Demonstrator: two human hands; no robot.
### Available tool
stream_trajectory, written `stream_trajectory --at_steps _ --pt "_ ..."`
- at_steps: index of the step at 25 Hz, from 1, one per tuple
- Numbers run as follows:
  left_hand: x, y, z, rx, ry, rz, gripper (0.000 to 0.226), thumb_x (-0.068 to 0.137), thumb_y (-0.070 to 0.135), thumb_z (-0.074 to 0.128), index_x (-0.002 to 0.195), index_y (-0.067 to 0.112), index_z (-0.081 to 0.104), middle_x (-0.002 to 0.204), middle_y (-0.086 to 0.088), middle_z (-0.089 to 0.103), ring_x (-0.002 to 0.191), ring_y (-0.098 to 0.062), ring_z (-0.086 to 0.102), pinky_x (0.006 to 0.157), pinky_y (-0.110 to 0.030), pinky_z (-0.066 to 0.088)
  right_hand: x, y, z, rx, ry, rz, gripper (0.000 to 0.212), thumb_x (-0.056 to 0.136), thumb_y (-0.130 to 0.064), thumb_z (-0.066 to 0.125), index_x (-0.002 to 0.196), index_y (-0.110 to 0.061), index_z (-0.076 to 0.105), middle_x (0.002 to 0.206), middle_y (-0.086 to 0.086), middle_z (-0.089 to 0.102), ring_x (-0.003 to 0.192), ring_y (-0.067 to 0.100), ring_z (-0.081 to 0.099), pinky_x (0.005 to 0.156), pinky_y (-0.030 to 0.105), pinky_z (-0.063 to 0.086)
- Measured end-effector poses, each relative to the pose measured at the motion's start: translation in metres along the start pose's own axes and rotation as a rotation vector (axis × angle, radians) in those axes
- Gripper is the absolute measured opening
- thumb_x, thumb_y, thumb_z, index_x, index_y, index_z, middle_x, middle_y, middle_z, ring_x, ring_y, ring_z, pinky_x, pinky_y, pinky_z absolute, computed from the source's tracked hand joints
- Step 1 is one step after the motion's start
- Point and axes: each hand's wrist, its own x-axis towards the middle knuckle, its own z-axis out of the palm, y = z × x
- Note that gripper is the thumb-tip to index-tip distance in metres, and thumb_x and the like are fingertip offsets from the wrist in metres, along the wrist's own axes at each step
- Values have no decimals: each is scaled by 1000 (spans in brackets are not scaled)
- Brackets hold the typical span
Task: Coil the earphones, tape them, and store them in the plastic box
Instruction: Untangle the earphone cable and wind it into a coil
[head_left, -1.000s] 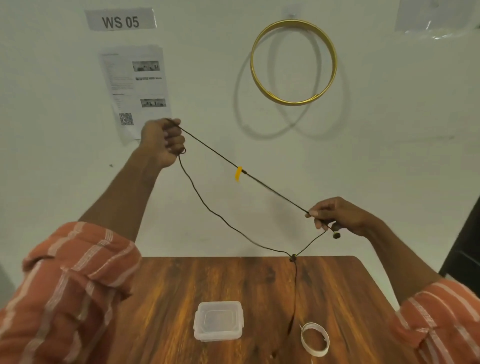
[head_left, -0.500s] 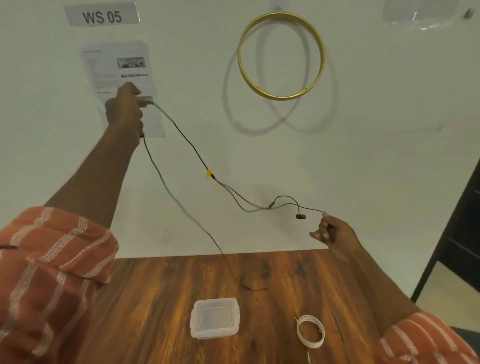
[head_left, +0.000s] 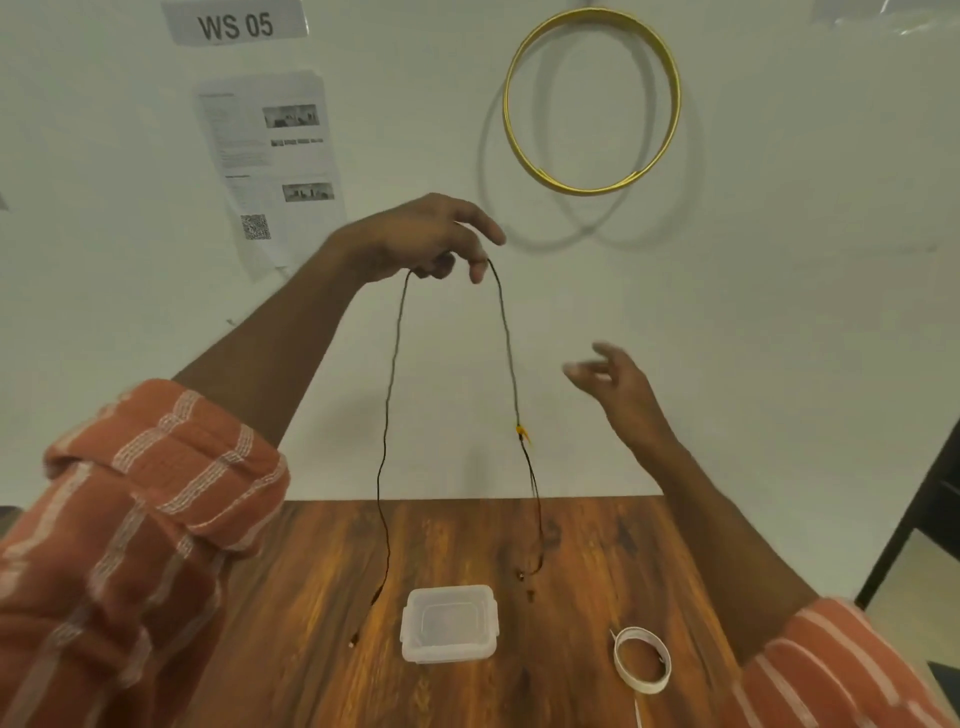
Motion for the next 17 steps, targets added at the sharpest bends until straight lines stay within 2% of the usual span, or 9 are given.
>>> stream_trajectory --at_steps 2,3,5,6,7,9,11,14,17 --pt "2 7 12 25 -28 26 31 88 8 57 118 11 63 83 -11 68 50 -15 39 49 -26 27 3 -67 20 184 -240 -103 99 77 -51 73 154 -19 20 122 -4 70 118 10 62 101 31 43" --pt "1 8 16 27 -27 35 30 88 9 59 117 9 64 81 -11 66 50 -13 40 49 -25 28 4 -89 27 223 -365 -115 97 80 -48 72 154 -18 17 113 -4 74 111 12 67 101 36 44" --pt "-3 1 14 11 -13 27 25 89 11 63 113 2 65 73 -9 60 48 -12 40 48 -25 28 7 -108 34 217 -516 -139 63 91 -39 65 139 -6 42 74 -3 68 72 15 65 86 38 52" --pt "-9 -7 11 -1 -14 8 25 90 14 66 109 -1 66 67 -7 55 47 -11 38 48 -25 25 9 -106 34 222 -496 -149 37 96 -36 60 119 -7 60 59 -5 53 56 14 50 71 34 53" --pt "-19 -19 5 -21 -19 -15 25 90 17 67 105 -4 66 63 -4 49 46 -11 35 48 -25 23 12 -100 28 257 -420 -157 25 99 -33 55 98 -11 67 54 -7 38 50 12 35 57 28 47" --pt "-42 -53 -9 -108 -18 -58 28 90 25 66 95 -3 67 56 2 36 45 -11 28 46 -23 20 20 -80 0 397 -220 -127 27 99 -30 52 78 -18 63 53 -8 26 48 11 22 44 21 31" --pt "-71 -97 -26 -231 30 -94 36 82 38 71 84 3 66 53 7 29 43 -9 25 45 -21 20 29 -64 -37 556 -112 -76 27 99 -29 51 75 -20 58 51 -9 26 43 7 22 39 17 25" --pt "-102 -151 -41 -396 119 -153 49 61 55 83 74 12 64 51 11 28 40 -4 25 44 -17 24 39 -49 -72 712 -70 1 30 101 -30 46 74 -22 55 49 -10 29 41 5 25 41 17 28" --pt "-109 -168 -32 -608 164 -154 40 68 52 78 72 17 59 50 14 28 39 -1 24 42 -17 18 37 -45 -55 603 -170 109 26 98 -33 50 78 -20 59 53 -7 40 45 9 36 49 23 36"
